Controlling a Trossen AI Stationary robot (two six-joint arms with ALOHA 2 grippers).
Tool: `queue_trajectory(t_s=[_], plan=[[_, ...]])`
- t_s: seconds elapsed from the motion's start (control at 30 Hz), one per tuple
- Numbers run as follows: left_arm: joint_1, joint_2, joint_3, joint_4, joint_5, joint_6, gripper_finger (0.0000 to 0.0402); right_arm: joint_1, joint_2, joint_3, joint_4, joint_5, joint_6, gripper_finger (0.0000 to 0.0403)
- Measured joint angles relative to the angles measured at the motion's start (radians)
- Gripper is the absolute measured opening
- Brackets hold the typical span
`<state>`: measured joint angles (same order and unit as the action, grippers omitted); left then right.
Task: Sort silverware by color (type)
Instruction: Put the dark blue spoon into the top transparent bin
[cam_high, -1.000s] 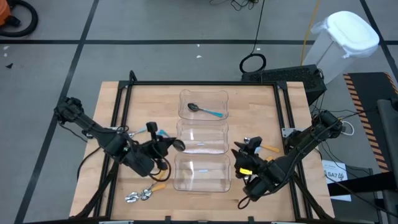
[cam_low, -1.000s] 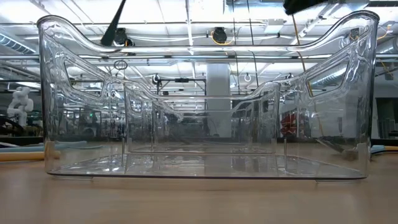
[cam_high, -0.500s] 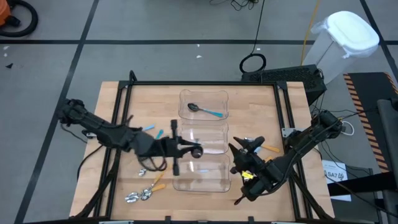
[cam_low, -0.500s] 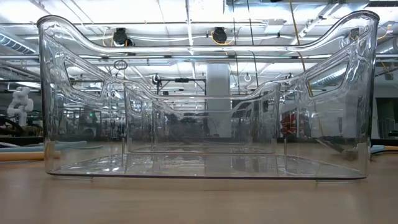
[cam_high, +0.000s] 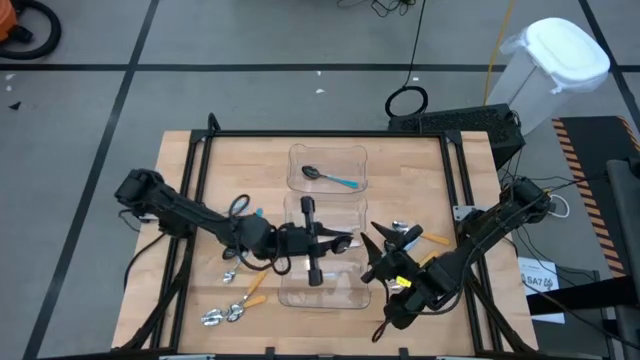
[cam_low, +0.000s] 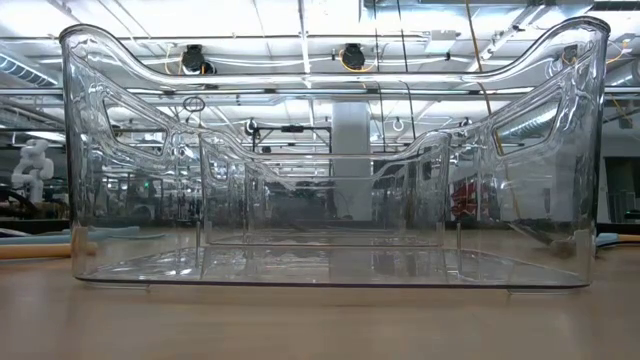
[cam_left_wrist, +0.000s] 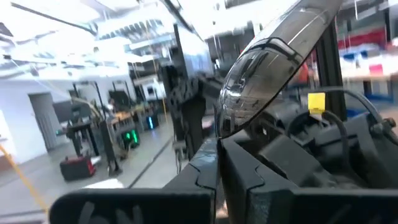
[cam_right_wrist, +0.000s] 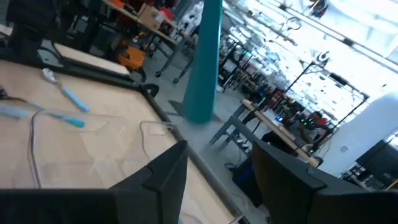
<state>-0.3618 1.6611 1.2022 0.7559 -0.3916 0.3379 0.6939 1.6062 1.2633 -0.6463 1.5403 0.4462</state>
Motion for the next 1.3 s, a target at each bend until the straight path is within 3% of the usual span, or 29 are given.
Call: queue_trajectory(t_s=[0.2,0.43,0.57,0.87,1.13,1.3], plan=[[0.003,0.097,0.0,0.203,0.009,-0.004,0.0008,0.01,0.0,0.0,0.142,0.031,-0.172,0.0198],[0.006,0.185,-0.001,0.425,0.009,-0.002,0.0008,0.009,0.0,0.0,0.157,0.03,-0.241,0.0205],[0.015,0.217,-0.001,0.473,0.008,-0.019,0.0008,0.004,0.0,0.0,0.157,0.03,-0.281,0.0196],[0.037,0.284,-0.001,0.581,-0.003,-0.057,0.0008,-0.001,0.0,0.0,0.157,0.03,-0.328,0.0138],[0.041,0.287,-0.001,0.58,-0.01,-0.073,0.0008,-0.001,0.0,0.001,0.152,0.037,-0.337,0.0068],[0.037,0.287,-0.001,0.577,-0.01,-0.07,0.0008,-0.001,0.0,0.001,0.142,0.047,-0.327,0.0048]])
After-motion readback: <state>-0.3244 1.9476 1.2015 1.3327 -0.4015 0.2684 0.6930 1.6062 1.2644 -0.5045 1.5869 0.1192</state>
